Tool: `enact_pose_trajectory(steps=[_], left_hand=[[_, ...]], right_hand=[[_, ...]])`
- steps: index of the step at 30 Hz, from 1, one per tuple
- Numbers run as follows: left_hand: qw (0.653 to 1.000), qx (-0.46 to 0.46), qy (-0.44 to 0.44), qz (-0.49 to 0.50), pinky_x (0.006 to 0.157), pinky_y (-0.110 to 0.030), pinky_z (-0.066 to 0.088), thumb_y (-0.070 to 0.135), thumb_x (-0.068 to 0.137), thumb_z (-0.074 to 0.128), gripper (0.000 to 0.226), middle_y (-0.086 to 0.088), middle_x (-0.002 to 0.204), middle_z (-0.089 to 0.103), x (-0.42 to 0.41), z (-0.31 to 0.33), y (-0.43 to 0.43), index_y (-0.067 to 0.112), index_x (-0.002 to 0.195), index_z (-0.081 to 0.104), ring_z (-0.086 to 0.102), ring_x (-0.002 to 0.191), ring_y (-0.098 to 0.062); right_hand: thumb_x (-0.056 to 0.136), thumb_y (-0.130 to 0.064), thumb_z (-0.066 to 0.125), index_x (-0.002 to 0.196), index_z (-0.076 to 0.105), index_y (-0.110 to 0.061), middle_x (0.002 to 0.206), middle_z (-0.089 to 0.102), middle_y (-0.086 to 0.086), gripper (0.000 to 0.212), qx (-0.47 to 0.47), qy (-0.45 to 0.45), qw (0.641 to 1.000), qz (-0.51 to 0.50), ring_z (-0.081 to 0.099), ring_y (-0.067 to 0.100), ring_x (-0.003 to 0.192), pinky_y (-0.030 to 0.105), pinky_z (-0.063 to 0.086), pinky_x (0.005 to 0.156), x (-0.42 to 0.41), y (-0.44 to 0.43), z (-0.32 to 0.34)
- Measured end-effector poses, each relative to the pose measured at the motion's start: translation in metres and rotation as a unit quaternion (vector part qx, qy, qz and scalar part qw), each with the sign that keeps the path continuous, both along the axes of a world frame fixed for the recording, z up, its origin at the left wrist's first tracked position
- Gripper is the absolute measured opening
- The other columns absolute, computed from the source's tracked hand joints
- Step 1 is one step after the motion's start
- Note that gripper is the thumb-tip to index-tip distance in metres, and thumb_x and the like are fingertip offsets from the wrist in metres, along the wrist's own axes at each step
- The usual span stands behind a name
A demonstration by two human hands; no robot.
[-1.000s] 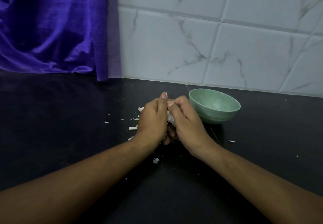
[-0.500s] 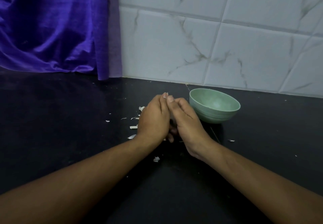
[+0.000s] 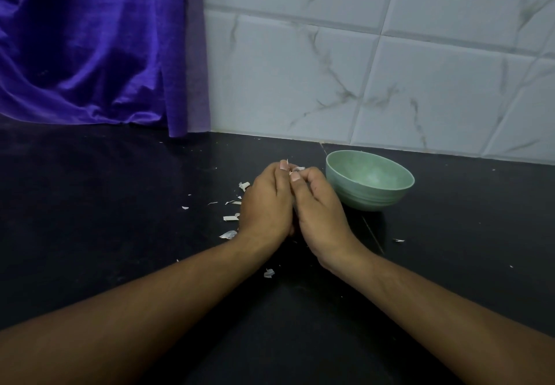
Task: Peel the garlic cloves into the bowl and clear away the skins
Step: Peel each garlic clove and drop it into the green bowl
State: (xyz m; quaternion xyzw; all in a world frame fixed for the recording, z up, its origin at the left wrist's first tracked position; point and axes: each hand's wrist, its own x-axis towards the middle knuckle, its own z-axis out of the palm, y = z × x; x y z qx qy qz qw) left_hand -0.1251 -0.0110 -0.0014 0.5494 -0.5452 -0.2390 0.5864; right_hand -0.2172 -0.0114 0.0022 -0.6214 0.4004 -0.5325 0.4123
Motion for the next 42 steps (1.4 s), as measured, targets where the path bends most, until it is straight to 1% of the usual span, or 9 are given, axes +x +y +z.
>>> enact_pose_trajectory(steps=[3, 7, 10, 14, 20, 24, 30, 36, 42], left_hand=[[0.998, -0.007, -0.062, 0.015, 0.086, -0.041, 0.054, 0.044, 0.109, 0.031, 0.043, 0.008, 0.095, 0.075, -0.002, 0.001, 0.003, 0.026, 0.110, 0.070, 0.069, 0.095, -0.021], [0.987, -0.008, -0.156, 0.027, 0.081, -0.045, 0.055, 0.053, 0.107, 0.025, 0.045, 0.003, 0.086, 0.073, -0.001, -0.001, 0.004, 0.029, 0.110, 0.063, 0.070, 0.087, -0.028], [0.995, 0.016, -0.086, -0.039, 0.069, -0.045, 0.058, 0.047, 0.111, 0.032, 0.036, -0.003, 0.068, 0.070, 0.003, 0.001, 0.000, 0.027, 0.105, 0.062, 0.069, 0.062, -0.024], [0.995, 0.019, -0.040, -0.086, 0.085, -0.045, 0.058, 0.044, 0.111, 0.042, 0.035, 0.002, 0.090, 0.075, 0.024, 0.004, -0.008, 0.023, 0.110, 0.070, 0.072, 0.085, -0.017], [0.987, 0.039, 0.019, -0.155, 0.056, -0.032, 0.052, 0.049, 0.102, 0.061, 0.041, -0.017, 0.080, 0.073, 0.035, 0.009, -0.006, 0.011, 0.092, 0.073, 0.066, 0.059, -0.020], [0.980, 0.047, 0.045, -0.187, 0.056, -0.030, 0.058, 0.033, 0.091, 0.077, 0.026, -0.021, 0.082, 0.073, 0.044, 0.016, -0.008, 0.007, 0.095, 0.076, 0.069, 0.064, -0.021], [0.977, 0.091, 0.063, -0.180, 0.053, -0.024, 0.057, 0.029, 0.097, 0.071, 0.025, -0.018, 0.079, 0.062, 0.053, 0.019, -0.011, 0.004, 0.098, 0.075, 0.066, 0.059, -0.014], [0.968, 0.133, 0.041, -0.210, 0.052, -0.021, 0.056, 0.019, 0.096, 0.072, 0.015, -0.009, 0.076, 0.071, 0.056, 0.024, -0.009, 0.007, 0.104, 0.076, 0.067, 0.057, -0.009], [0.966, 0.121, 0.041, -0.226, 0.056, -0.024, 0.060, 0.015, 0.090, 0.078, 0.021, -0.013, 0.082, 0.074, 0.060, 0.026, -0.010, 0.003, 0.106, 0.073, 0.068, 0.063, -0.012]], right_hand=[[0.109, -0.020, 0.045, 0.102, 0.066, -0.013, 0.084, 0.071, -0.006, 0.023, -0.043, 0.041, 0.996, -0.059, 0.065, 0.002, 0.075, 0.023, 0.051, 0.070, -0.001, -0.006, -0.006], [0.110, -0.020, 0.042, 0.098, 0.066, -0.016, 0.081, 0.068, -0.004, 0.027, -0.027, 0.051, 0.996, -0.070, 0.064, 0.010, 0.074, 0.030, 0.050, 0.068, -0.002, -0.008, -0.007], [0.112, -0.023, 0.041, 0.111, 0.064, -0.011, 0.061, 0.060, 0.000, 0.026, 0.081, -0.034, 0.996, 0.029, 0.051, 0.016, 0.049, 0.029, 0.045, 0.044, -0.007, -0.004, 0.002], [0.109, -0.015, 0.048, 0.116, 0.065, -0.008, 0.074, 0.064, 0.009, 0.019, 0.137, -0.079, 0.977, 0.139, 0.053, 0.015, 0.051, 0.029, 0.050, 0.044, -0.024, -0.004, 0.011], [0.104, -0.014, 0.060, 0.109, 0.061, -0.002, 0.081, 0.074, 0.017, 0.013, 0.126, -0.061, 0.983, 0.120, 0.070, 0.021, 0.061, 0.026, 0.056, 0.049, -0.029, -0.007, 0.015], [0.097, -0.015, 0.070, 0.103, 0.060, -0.001, 0.078, 0.074, 0.017, 0.019, 0.106, -0.052, 0.986, 0.113, 0.071, 0.024, 0.061, 0.027, 0.057, 0.049, -0.036, -0.009, 0.016], [0.101, -0.016, 0.065, 0.102, 0.067, -0.001, 0.080, 0.073, 0.007, 0.015, 0.096, -0.028, 0.990, 0.102, 0.067, 0.020, 0.059, 0.028, 0.055, 0.049, -0.040, -0.015, 0.015], [0.102, -0.005, 0.062, 0.107, 0.056, -0.003, 0.076, 0.071, 0.006, 0.008, 0.077, 0.027, 0.991, 0.109, 0.065, 0.021, 0.052, 0.028, 0.051, 0.041, -0.041, -0.014, 0.013], [0.090, -0.019, 0.078, 0.111, 0.060, -0.006, 0.087, 0.074, 0.011, 0.030, 0.091, -0.003, 0.988, 0.123, 0.065, 0.022, 0.056, 0.029, 0.055, 0.045, -0.045, -0.014, 0.018]])
